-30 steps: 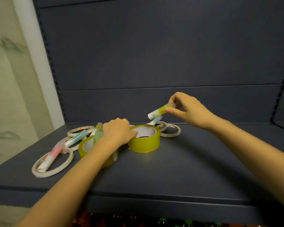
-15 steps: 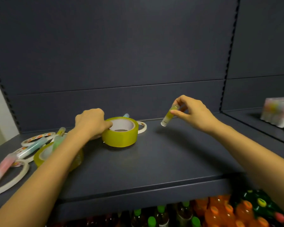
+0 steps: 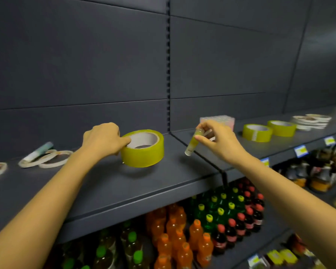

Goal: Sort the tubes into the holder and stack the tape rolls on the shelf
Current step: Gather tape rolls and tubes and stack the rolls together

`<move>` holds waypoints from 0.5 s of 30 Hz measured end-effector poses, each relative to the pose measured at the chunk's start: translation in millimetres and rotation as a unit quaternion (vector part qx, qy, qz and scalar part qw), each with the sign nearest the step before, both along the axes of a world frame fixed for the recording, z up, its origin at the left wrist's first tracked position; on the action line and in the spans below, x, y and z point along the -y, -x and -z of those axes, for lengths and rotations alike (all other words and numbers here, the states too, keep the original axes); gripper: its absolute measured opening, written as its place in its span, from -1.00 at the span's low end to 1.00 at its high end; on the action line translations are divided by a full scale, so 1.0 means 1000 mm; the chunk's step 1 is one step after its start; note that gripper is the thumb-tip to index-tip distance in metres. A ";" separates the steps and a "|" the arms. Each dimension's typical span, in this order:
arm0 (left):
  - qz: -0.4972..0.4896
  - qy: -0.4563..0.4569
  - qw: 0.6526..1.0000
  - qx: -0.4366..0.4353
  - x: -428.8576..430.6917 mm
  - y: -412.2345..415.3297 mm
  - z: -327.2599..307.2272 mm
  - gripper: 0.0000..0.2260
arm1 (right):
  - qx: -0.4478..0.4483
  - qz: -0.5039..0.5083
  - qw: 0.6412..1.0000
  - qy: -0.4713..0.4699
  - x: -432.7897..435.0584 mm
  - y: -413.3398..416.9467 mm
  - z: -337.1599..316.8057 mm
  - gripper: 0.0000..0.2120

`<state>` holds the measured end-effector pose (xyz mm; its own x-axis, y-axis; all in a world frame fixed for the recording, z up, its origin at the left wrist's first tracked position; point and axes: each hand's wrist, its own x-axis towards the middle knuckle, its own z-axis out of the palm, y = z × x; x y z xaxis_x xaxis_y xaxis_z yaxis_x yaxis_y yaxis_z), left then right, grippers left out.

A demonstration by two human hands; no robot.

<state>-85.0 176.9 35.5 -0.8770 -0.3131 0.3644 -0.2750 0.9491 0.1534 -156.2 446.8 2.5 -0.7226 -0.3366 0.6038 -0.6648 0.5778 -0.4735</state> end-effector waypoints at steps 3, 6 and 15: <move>0.024 -0.004 0.999 -0.024 -0.049 0.016 0.005 -0.63 | 0.000 0.028 1.000 -0.002 -0.049 0.006 0.003 -0.89; 0.041 -0.002 0.998 -0.042 -0.092 0.030 0.009 -0.65 | -0.002 0.036 0.999 0.011 -0.092 0.015 0.007 -0.83; 0.060 -0.010 0.997 -0.050 -0.175 0.073 0.007 -0.62 | -0.014 0.076 0.996 0.035 -0.165 0.065 0.011 -0.82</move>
